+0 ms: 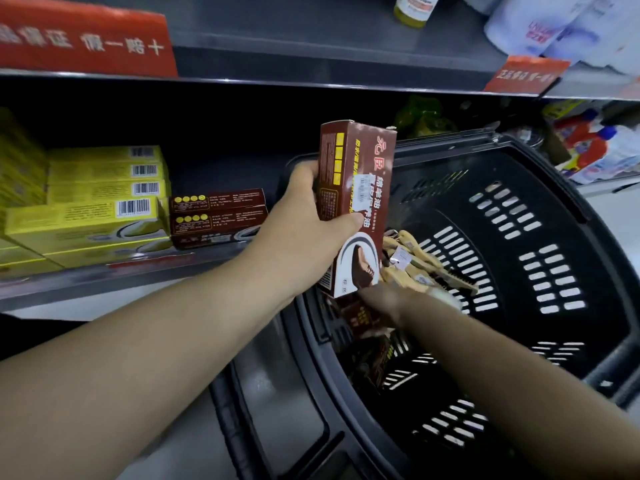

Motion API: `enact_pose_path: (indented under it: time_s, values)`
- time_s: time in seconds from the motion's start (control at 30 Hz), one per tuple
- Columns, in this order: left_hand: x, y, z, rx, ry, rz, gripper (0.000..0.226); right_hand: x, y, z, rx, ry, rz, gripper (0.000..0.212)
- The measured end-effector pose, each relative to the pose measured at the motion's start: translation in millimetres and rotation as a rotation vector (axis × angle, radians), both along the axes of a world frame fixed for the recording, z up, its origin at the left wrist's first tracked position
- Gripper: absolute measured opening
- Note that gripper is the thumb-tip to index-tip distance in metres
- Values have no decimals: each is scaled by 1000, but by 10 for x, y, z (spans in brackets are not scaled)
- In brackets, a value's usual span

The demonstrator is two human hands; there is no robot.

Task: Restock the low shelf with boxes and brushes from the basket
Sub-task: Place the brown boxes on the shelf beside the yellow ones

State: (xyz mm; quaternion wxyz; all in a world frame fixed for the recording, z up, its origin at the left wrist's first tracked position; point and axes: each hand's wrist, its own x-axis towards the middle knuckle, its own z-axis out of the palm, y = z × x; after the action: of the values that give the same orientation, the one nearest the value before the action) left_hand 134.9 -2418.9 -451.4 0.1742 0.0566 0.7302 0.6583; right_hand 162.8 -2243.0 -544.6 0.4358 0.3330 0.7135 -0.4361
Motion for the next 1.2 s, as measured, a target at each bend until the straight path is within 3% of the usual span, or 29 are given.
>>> enact_pose_path:
  time_s: [0.1, 0.17, 0.27, 0.33, 0.4, 0.57, 0.7, 0.77, 0.8, 0.97, 1.07, 1.13, 1.2]
  values:
    - [-1, 8, -10, -4, -13, 16, 40, 89, 346, 477, -286, 168, -362, 31]
    - [-11, 0, -20, 9, -25, 42, 36, 247, 489, 742, -480, 319, -530, 42]
    - [-20, 0, -6, -7, -26, 76, 34, 471, 469, 1039, -808, 474, -536, 64]
    - [-17, 14, -5, -5, -36, 84, 35, 506, 405, 1144, -862, 551, -437, 71]
    - [1, 47, -13, 2, -59, 78, 33, 490, 320, 1168, -818, 601, -370, 73]
    - [-13, 82, -54, 80, -199, 88, 26, 456, 207, 1104, -635, 626, -435, 43]
    - [-5, 116, -64, 106, -262, 81, 14, 425, 154, 1027, -555, 669, -462, 57]
    - [5, 124, -61, 117, -263, 70, 11, 414, 110, 1016, -542, 721, -385, 53]
    - [8, 125, -55, 140, -267, 59, 13, 412, 94, 1003, -508, 736, -362, 49]
    - [56, 137, 14, 129, -194, -45, 80, 406, 4, 922, -398, 691, -329, 44]
    - [43, 149, 17, 89, -171, -23, 77, 354, 37, 911, -448, 707, -282, 42]
    - [31, 153, 4, 113, -198, 2, 68, 299, 90, 892, -449, 681, -406, 51]
    - [34, 152, -2, 125, -210, 0, 61, 250, 124, 784, -233, 566, -346, 35]
